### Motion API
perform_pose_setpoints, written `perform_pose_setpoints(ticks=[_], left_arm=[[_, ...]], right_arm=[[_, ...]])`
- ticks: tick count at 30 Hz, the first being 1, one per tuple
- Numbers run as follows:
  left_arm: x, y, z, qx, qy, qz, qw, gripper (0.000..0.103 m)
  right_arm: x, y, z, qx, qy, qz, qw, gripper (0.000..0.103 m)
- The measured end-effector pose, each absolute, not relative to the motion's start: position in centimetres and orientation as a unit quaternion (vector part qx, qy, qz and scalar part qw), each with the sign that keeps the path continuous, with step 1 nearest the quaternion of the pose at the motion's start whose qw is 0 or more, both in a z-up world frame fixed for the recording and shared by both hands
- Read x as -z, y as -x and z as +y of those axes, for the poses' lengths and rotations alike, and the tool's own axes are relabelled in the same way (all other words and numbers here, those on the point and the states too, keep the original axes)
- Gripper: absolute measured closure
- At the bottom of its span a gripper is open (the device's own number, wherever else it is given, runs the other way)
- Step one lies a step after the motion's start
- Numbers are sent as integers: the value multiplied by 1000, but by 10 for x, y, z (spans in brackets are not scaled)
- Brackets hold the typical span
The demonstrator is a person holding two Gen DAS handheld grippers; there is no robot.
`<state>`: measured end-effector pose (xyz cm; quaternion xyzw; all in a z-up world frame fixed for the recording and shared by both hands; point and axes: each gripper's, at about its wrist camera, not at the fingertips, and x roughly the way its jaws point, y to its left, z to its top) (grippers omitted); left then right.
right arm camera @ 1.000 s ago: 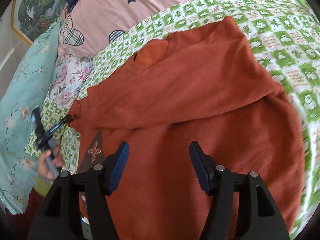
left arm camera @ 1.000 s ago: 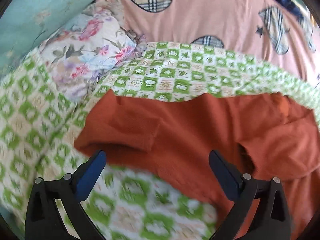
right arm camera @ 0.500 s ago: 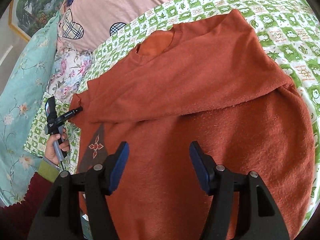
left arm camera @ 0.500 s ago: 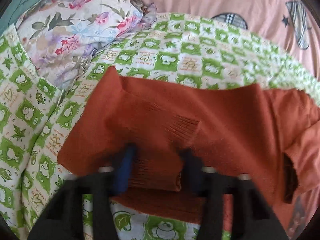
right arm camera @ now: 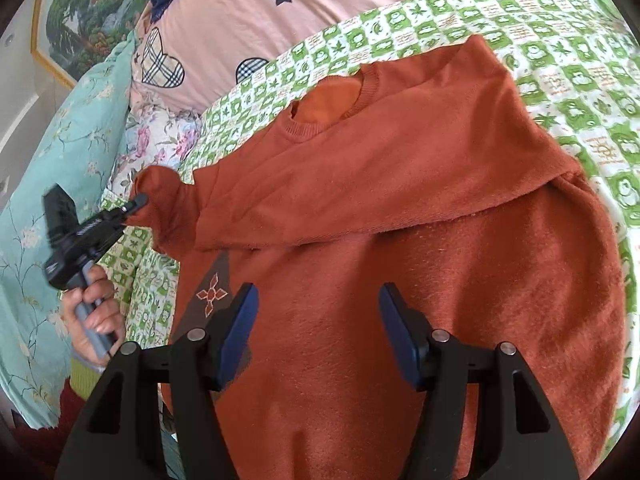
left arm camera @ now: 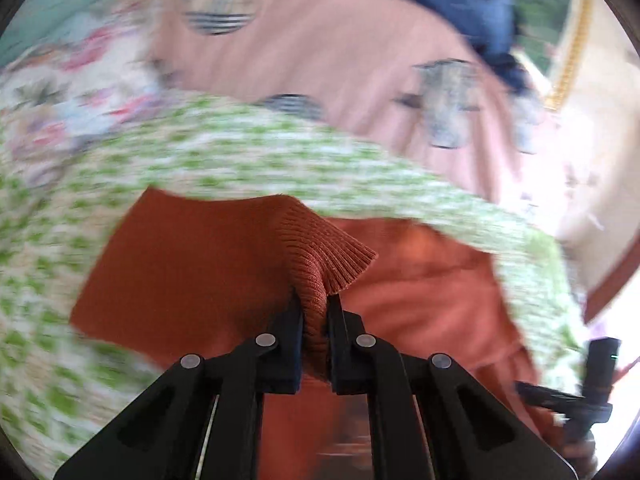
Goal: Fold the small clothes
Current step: 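Grasp the other ribbed sleeve cuff with the left gripper and fold it across, then open the left gripper to release the folded sleeve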
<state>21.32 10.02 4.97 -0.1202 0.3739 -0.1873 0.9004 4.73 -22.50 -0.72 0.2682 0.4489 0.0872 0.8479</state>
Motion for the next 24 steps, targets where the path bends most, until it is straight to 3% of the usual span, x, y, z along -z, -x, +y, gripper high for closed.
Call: perform_pose_setpoints(ticks=[9, 18, 21, 24], left_arm=[[-42, -208, -67, 311, 95, 394, 860, 95], [27, -230, -157, 314, 62, 458, 830, 92], [40, -230, -152, 314, 66, 479, 817, 86], [34, -213, -132, 307, 57, 467, 827, 63]], right_arm=[[-1, -23, -269, -53, -286, 428, 856, 39], [-2, -11, -299, -21, -309, 415, 855, 39], [-5, -11, -300, -22, -310, 410, 858, 39], [-5, -19, -298, -25, -308, 410, 858, 39]])
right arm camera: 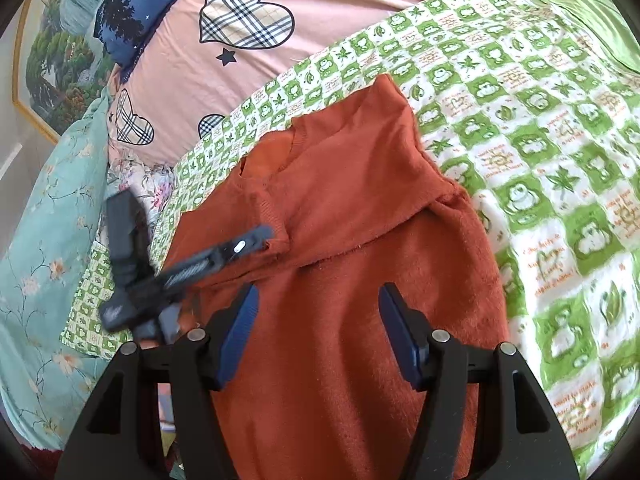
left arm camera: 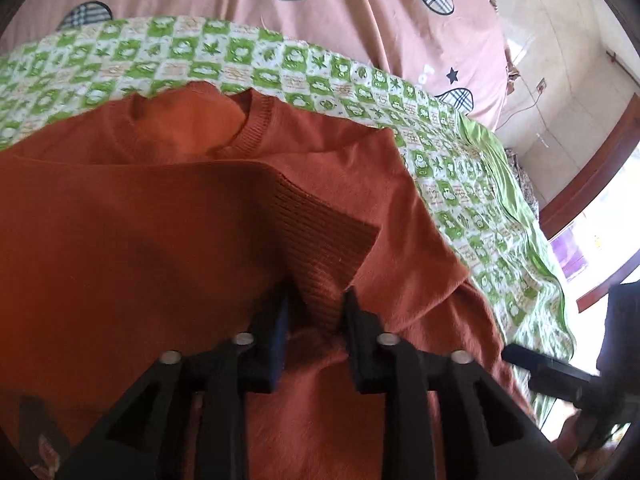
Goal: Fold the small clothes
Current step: 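Open the left gripper to release the folded sleeve, then grasp the ribbed hem of the sweater with the right gripper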
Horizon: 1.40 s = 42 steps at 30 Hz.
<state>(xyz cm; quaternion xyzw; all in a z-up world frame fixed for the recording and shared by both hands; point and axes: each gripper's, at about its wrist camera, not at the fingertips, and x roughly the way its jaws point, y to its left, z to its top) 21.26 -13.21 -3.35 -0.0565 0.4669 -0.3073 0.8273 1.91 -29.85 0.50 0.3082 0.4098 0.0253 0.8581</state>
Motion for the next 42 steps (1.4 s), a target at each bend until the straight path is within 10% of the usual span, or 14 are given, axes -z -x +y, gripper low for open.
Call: perform_pose_setpoints(ticks=[2, 17, 21, 28, 42], left_arm=[[26, -197, -109, 296, 52, 450, 841, 48], [53, -182, 135, 12, 137, 448, 883, 47], [57, -198, 128, 4, 128, 451, 884, 47], [58, -212, 112, -6, 92, 453, 887, 48], [66, -196, 153, 11, 221, 415, 883, 51]], right_arm=[[-4, -29, -295, -32, -306, 411, 858, 39], [48, -159, -271, -9, -258, 482, 837, 39], [44, -171, -256, -43, -253, 483, 837, 98], [-28, -134, -306, -12, -253, 382, 889, 98], [29, -131, -333, 23, -249, 444, 861, 98]])
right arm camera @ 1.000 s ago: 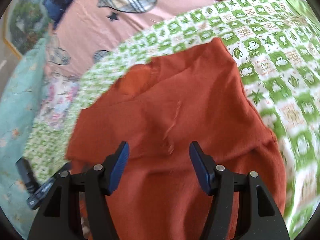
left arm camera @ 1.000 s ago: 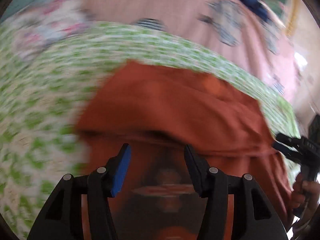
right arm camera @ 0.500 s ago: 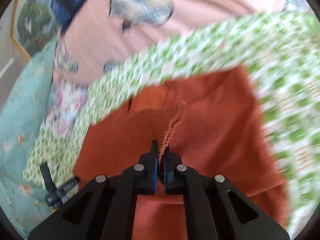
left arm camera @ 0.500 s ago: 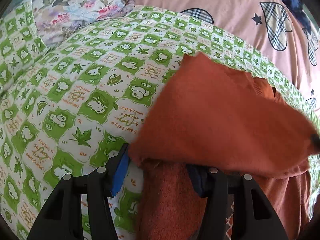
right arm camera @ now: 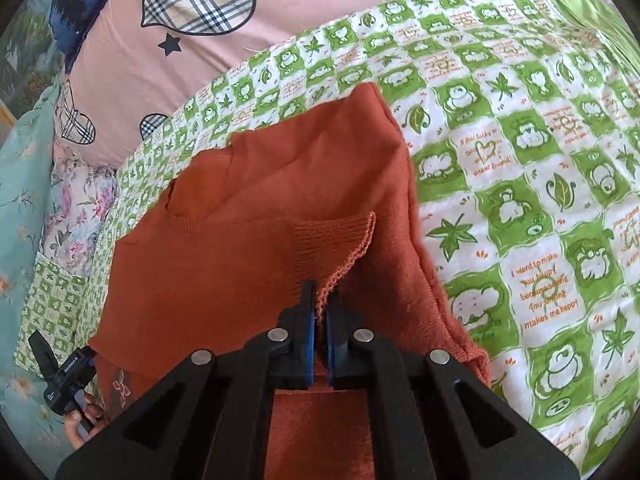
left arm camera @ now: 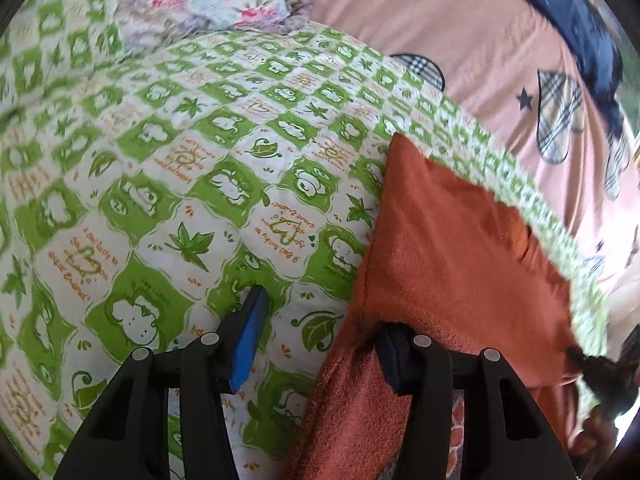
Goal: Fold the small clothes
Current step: 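Grasp the ribbed hem of the sweater with the right gripper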
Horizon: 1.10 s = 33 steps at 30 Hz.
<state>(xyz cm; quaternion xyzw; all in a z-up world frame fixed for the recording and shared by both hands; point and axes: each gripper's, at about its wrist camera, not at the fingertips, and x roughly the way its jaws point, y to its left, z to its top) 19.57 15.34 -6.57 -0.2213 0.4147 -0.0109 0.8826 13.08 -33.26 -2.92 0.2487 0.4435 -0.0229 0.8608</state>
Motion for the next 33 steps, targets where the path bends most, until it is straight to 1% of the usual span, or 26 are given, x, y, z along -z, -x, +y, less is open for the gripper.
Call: perform_pose_setpoints(ticks=[5, 9, 11, 16, 20, 23, 25, 30, 33], left_arm=[[68, -194, 161, 27, 246, 411, 878, 51], [69, -192, 163, 34, 251, 411, 876, 51], [70, -192, 164, 36, 254, 411, 875, 51], [70, -194, 167, 49, 257, 418, 870, 49], [61, -181, 167, 61, 256, 436, 861, 49], [55, -155, 166, 81, 257, 440, 857, 47], [52, -131, 162, 100, 250, 444, 854, 45], [48, -70, 152, 126, 209, 458, 855, 42], [49, -36, 146, 139, 188, 467, 853, 39]], right_arm=[[34, -136, -328, 44, -215, 456, 863, 97], [41, -130, -335, 47, -236, 451, 859, 97], [36, -125, -336, 56, -238, 447, 860, 93], [13, -99, -338, 60, -241, 438, 864, 93], [-5, -62, -336, 47, -237, 429, 870, 93], [-12, -33, -332, 42, -234, 428, 872, 86], [-13, -17, -329, 41, -232, 432, 871, 77], [-18, 37, -315, 47, -214, 437, 872, 73], [-19, 66, -304, 54, -189, 443, 875, 66]])
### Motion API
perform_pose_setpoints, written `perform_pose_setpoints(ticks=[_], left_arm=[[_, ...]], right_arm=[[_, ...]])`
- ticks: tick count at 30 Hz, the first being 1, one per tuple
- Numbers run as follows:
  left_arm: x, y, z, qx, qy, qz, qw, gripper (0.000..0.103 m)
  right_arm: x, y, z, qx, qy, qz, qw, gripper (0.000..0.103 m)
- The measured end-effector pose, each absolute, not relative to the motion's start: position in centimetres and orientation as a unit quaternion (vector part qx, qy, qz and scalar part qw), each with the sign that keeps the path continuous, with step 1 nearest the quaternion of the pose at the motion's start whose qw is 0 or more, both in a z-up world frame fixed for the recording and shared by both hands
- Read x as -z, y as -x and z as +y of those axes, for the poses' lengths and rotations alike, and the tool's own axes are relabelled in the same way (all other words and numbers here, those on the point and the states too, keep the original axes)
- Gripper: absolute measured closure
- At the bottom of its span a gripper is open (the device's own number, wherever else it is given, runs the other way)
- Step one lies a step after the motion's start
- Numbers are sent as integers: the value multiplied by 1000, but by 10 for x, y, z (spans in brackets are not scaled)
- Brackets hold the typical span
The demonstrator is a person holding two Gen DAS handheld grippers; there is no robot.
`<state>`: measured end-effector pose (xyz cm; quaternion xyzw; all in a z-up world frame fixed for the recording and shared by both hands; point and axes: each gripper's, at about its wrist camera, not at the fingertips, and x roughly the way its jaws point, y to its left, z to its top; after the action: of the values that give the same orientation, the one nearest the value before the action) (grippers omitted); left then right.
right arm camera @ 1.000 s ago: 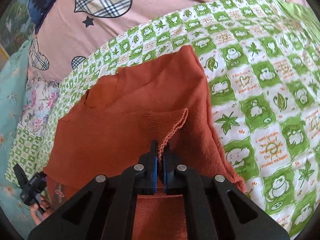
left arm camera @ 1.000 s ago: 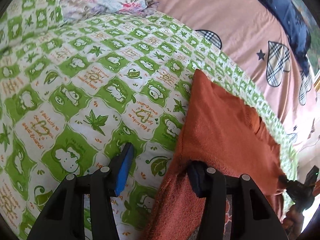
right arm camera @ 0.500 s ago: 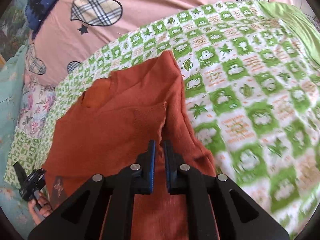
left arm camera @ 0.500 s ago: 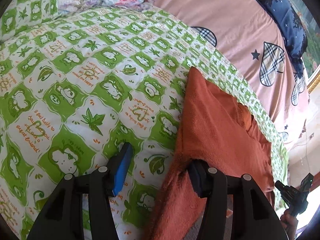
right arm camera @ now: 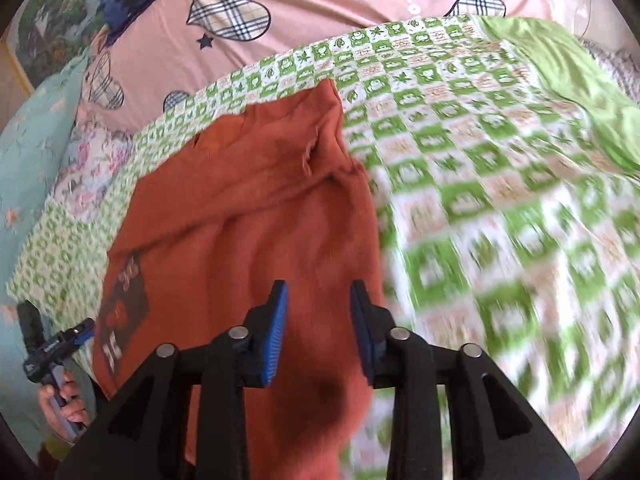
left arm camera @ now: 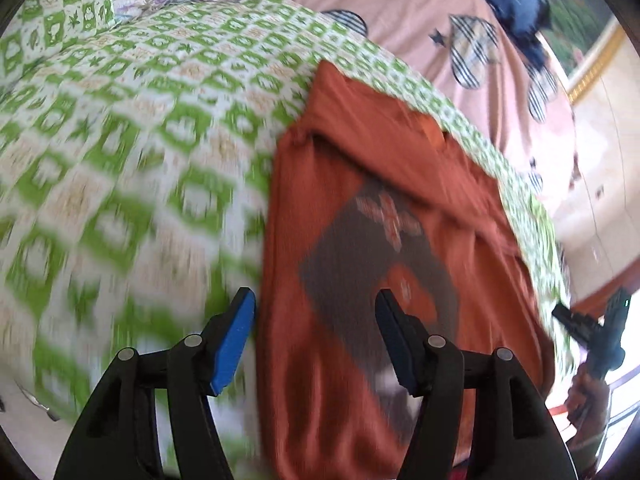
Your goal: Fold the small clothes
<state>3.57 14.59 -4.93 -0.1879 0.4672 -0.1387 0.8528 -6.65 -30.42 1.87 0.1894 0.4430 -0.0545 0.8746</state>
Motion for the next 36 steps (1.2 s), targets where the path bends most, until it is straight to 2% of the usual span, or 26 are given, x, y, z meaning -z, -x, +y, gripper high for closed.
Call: perform_pose_setpoints(ticks=[5, 10, 15, 21, 24, 26, 27, 28, 34, 36], left_arm=[[52, 12, 141, 159, 157, 479, 849, 35], [61, 43, 137, 177, 141, 506, 832, 32], [80, 58, 134, 189, 131, 538, 811, 32], [88, 64, 136, 205, 151, 536, 805, 30], [89, 61, 135, 209, 164, 537, 801, 25], [88, 61, 134, 209, 158, 538, 801, 25], [88, 61, 133, 210, 156, 538, 801, 25], [88, 61, 134, 211, 155, 538, 801, 25], [88, 57, 125, 212, 148, 533, 805, 25], [87, 58, 120, 212, 131, 531, 810, 29]], right_arm=[[-4, 106, -288, 45, -183, 480, 857, 52], [10, 130, -277, 50, -124, 510, 850, 52], [8, 146, -303, 39, -175, 501, 847, 56], [14, 152, -312, -26, -265, 485, 833, 56], [17, 147, -304, -29, -247, 490, 836, 56], [14, 147, -299, -27, -220, 494, 841, 73], [13, 148, -300, -29, -218, 495, 841, 86], [12, 150, -304, -30, -222, 493, 841, 92], [25, 157, -346, -49, -299, 480, 823, 95], [32, 155, -346, -70, -324, 478, 813, 95]])
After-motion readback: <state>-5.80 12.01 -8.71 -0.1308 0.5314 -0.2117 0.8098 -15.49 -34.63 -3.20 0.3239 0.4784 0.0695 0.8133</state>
